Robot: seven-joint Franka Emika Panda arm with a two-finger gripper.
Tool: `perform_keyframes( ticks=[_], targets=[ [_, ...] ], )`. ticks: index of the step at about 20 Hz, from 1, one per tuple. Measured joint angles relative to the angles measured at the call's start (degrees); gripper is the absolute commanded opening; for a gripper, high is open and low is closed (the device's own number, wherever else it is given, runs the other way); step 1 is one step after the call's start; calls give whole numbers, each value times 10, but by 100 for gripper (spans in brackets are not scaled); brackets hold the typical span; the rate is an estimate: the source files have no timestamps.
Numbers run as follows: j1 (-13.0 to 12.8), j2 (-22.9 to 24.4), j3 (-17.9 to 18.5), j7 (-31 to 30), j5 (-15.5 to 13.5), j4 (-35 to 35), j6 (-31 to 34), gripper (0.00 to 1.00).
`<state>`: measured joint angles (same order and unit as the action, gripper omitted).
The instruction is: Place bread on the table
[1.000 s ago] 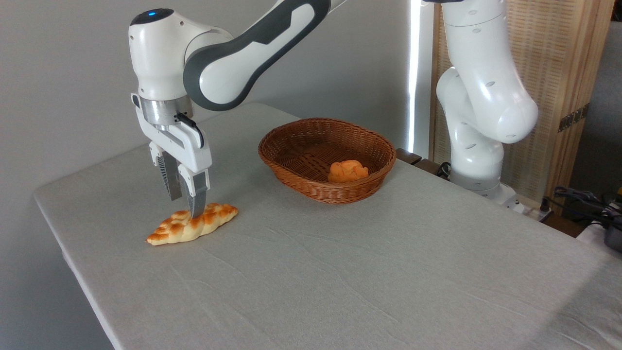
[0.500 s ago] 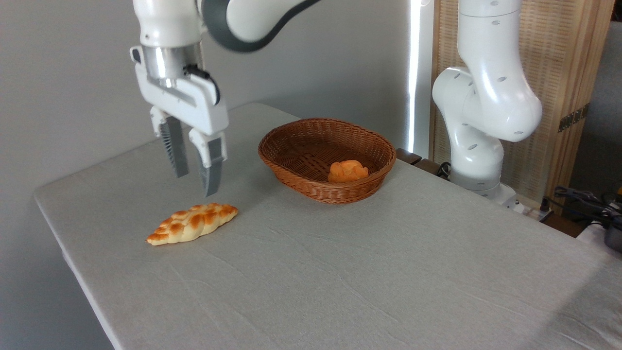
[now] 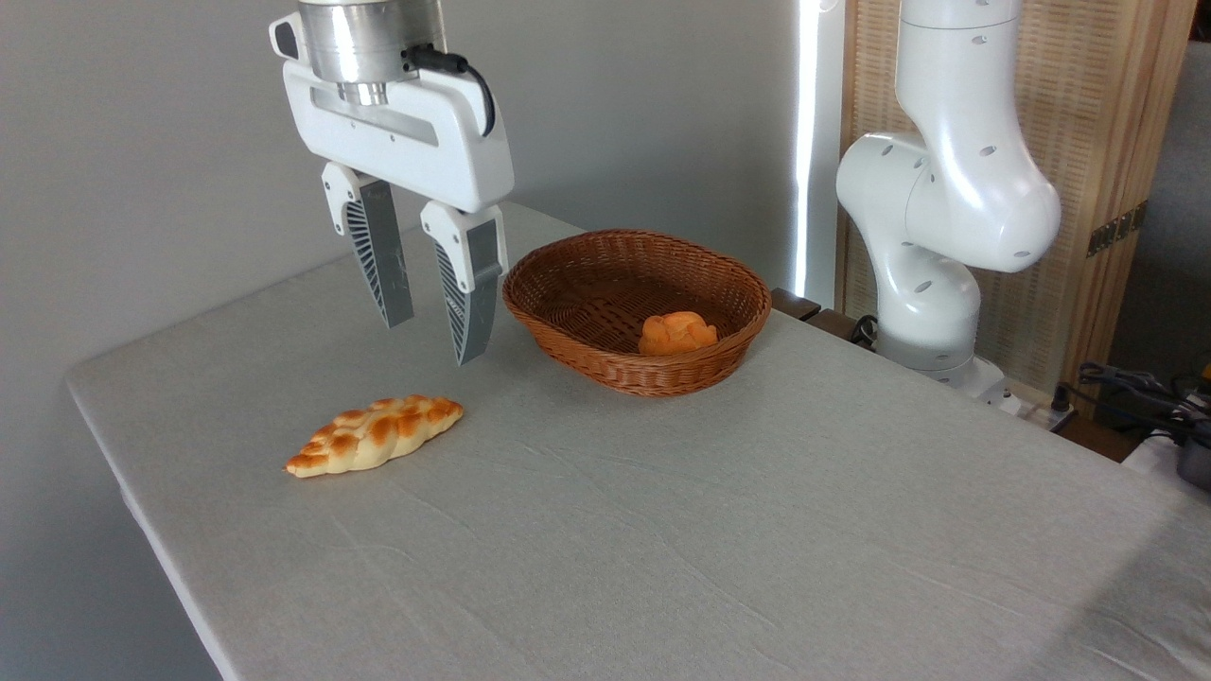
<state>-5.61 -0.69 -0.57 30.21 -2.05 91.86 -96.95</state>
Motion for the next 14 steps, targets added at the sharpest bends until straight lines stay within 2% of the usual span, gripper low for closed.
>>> perform_keyframes(
  ticks=[14],
  targets=[
    [-1,-5,3,0,0,-5,6,100]
  ],
)
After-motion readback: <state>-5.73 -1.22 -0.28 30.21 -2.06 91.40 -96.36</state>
